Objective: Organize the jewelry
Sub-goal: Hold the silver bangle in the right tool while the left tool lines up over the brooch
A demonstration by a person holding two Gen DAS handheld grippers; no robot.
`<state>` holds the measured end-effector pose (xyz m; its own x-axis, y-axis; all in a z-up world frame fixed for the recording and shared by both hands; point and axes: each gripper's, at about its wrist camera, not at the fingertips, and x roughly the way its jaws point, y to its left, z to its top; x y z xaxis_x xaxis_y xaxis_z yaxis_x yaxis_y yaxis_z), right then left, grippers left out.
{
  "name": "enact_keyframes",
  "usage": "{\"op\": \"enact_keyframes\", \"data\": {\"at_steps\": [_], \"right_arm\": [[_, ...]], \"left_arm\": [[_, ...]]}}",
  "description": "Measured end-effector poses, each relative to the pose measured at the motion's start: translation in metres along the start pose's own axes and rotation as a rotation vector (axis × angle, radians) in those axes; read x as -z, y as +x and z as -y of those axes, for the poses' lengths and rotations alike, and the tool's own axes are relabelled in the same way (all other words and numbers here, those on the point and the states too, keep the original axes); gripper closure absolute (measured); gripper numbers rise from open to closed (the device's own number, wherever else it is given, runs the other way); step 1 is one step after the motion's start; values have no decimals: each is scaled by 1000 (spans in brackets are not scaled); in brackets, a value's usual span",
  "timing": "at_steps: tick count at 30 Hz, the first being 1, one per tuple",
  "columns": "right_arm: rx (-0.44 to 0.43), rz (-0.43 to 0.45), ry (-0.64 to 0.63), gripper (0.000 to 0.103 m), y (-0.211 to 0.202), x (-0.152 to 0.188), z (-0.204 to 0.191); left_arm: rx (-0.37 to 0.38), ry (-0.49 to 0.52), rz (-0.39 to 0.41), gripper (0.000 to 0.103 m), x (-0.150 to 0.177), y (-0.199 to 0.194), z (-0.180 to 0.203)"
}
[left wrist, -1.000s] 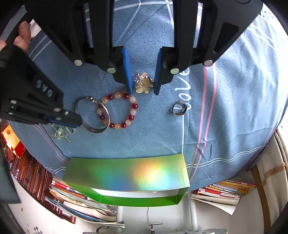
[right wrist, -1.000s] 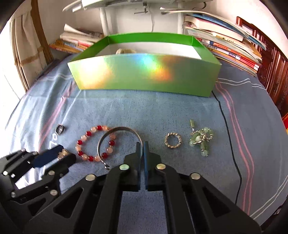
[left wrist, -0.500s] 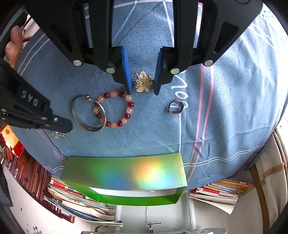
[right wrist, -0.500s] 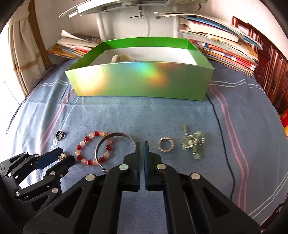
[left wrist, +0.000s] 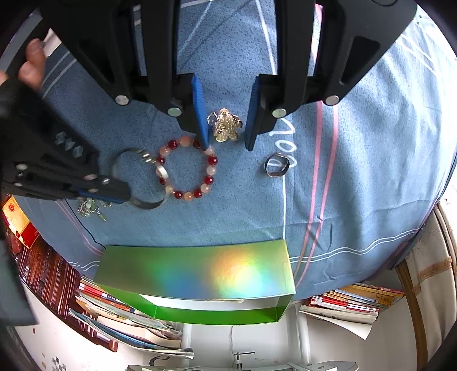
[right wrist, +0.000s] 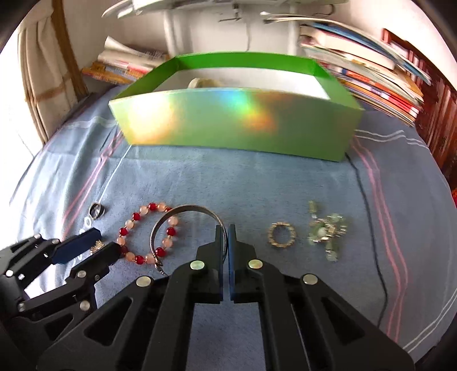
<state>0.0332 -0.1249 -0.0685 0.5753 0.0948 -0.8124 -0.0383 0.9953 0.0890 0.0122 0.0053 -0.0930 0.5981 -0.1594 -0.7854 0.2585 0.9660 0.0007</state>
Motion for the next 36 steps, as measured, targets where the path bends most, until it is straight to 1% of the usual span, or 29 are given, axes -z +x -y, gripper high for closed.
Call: {"op": "enact_keyframes", "data": {"at_steps": [3, 7, 10, 16, 20, 24, 32, 34, 36], "right_arm": [[14, 19, 18, 99, -13, 1, 10], [6, 2, 4, 99, -22, 10, 17], [-5, -22, 11, 99, -20, 19, 20], [38, -39, 44, 99, -14, 28, 31], [53, -44, 38, 99, -12, 30, 32], [72, -41, 33, 99, -10, 29, 30], [88, -38, 35, 98, -9, 28, 28], [88, -38, 39, 98, -9, 28, 28], [90, -39, 41, 98, -9, 28, 27]], "left_arm": [[-3, 0, 3, 79, 0, 1, -1], [-7, 0, 3, 79, 0, 1, -1], [-16, -1, 3, 79, 0, 1, 1], [-43, 5, 0, 79, 0, 0, 6], [-57, -2, 3, 75, -1, 0, 6], [-67, -14, 5, 67, -1, 1, 3], [-55, -20, 5, 65, 1, 0, 1], [-53, -22, 6, 64, 2, -1, 1], [-54, -22, 5, 59, 3, -2, 0]]}}
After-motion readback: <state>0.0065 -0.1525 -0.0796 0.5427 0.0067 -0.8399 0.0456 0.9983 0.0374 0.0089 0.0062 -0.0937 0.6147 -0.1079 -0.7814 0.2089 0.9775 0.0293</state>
